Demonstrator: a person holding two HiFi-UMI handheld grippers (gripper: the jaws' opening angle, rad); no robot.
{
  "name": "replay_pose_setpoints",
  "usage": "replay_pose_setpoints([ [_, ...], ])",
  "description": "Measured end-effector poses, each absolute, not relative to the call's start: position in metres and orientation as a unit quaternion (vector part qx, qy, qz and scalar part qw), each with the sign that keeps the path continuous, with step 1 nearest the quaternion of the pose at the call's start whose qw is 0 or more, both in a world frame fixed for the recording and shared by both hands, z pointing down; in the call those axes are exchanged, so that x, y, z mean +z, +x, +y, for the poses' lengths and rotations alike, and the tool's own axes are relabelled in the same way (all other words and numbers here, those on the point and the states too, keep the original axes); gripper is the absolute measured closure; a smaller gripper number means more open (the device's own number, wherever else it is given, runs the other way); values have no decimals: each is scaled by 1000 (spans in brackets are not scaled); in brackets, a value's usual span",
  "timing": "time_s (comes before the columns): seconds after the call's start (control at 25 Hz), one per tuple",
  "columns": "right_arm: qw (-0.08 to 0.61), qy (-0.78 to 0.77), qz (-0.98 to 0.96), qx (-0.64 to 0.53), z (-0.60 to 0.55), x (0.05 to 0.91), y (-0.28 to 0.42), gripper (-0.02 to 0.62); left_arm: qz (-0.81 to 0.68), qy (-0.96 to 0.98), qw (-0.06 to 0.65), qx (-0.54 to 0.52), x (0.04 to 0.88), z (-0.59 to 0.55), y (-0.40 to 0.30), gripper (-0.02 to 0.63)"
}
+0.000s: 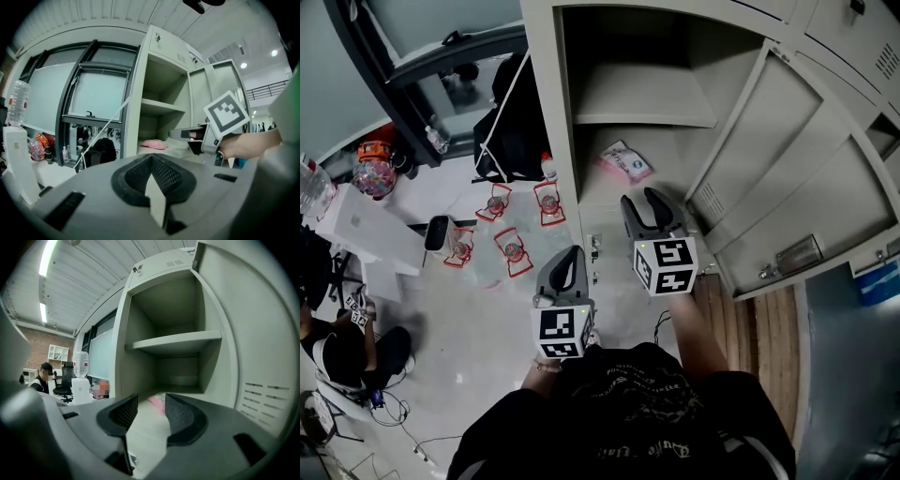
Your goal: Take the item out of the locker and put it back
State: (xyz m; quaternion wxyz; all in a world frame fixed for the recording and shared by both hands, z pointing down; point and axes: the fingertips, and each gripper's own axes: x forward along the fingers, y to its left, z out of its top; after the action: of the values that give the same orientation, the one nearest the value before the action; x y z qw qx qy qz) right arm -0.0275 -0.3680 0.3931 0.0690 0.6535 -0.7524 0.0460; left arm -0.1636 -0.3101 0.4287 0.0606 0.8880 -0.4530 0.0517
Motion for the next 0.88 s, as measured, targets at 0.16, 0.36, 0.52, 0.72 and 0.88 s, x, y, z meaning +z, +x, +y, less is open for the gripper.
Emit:
replay_pose_setpoints([
  [0.16,93,649,-753,58,-391,405,-28,425,-444,893,60,50,425,-317,-161,599],
  [0.36,114,650,-748,74,-414,417,-20,425,-436,896,64,52,428,-321,-157,598],
  [0.52,132,651,-743,80,-430,427,-17,425,-439,894,68,58,434,-327,-161,600],
  [0.72,167,660,-728,79,-444,437,-12,425,-430,900,52,59,434,-335,-161,598],
  [0.88,209,668,-710,82,-451,444,-10,442,-431,899,51,54,433,-341,-164,599],
])
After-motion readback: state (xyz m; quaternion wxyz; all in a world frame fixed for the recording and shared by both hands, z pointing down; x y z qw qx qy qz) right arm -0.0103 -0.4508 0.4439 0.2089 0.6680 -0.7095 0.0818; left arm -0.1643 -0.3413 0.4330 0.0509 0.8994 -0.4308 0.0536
